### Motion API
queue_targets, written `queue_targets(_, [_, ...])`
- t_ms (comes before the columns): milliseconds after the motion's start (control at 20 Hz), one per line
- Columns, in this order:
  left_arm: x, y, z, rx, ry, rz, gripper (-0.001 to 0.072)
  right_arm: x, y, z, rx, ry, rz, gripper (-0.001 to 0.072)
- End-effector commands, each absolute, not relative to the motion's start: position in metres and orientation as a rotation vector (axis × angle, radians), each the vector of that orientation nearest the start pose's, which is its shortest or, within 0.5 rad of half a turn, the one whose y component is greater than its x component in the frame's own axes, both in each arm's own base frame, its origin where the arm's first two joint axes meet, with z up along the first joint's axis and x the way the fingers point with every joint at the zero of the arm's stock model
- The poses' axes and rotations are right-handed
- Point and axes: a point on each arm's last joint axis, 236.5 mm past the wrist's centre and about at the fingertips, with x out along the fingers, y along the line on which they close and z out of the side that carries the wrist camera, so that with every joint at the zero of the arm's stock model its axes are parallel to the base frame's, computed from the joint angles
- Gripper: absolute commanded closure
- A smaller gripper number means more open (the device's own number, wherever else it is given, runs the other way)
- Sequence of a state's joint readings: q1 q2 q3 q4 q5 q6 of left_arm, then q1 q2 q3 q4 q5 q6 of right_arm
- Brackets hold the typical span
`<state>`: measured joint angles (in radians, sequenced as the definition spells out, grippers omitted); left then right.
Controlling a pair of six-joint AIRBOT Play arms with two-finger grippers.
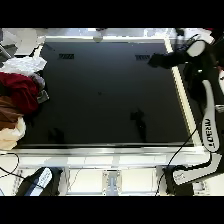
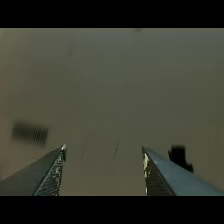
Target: Fold the shirts.
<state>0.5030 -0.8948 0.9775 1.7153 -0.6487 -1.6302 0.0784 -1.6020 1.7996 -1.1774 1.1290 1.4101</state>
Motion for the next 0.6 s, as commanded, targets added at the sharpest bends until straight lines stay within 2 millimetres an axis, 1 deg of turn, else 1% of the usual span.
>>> queue_targets(0, [0.315,0.284,0.101,-0.183,0.709,0.752,0.0206,0.501,0.201,0.119,0.042,0.925,0.551,0.0178])
queue_targets(50, [0.315,0.294,0.082,-0.201,0.745,0.764,0.0189,0.502,0.217,0.123,0.022,0.894,0.567,0.0178])
queue_targets(150, [0.321,0.301,0.049,-0.220,0.809,0.759,0.0187,0.499,0.242,0.128,-0.006,0.851,0.599,0.0178])
queue_targets(200, [0.324,0.304,0.037,-0.227,0.834,0.755,0.0186,0.496,0.250,0.129,-0.017,0.849,0.612,0.0179])
queue_targets(250, [0.327,0.306,0.031,-0.223,0.838,0.753,0.0186,0.492,0.256,0.128,-0.024,0.851,0.624,0.0179])
queue_targets(300, [0.334,0.311,0.030,-0.207,0.816,0.748,0.0186,0.489,0.260,0.128,-0.025,0.854,0.632,0.0178])
queue_targets(450, [0.359,0.328,0.046,-0.132,0.695,0.735,0.0194,0.489,0.261,0.130,-0.003,0.858,0.627,0.0179])
queue_targets(500, [0.363,0.334,0.044,-0.131,0.690,0.737,0.0200,0.489,0.261,0.130,0.006,0.859,0.624,0.0179])
queue_targets(550, [0.363,0.338,0.038,-0.141,0.715,0.743,0.0200,0.489,0.261,0.131,0.006,0.859,0.624,0.0179])
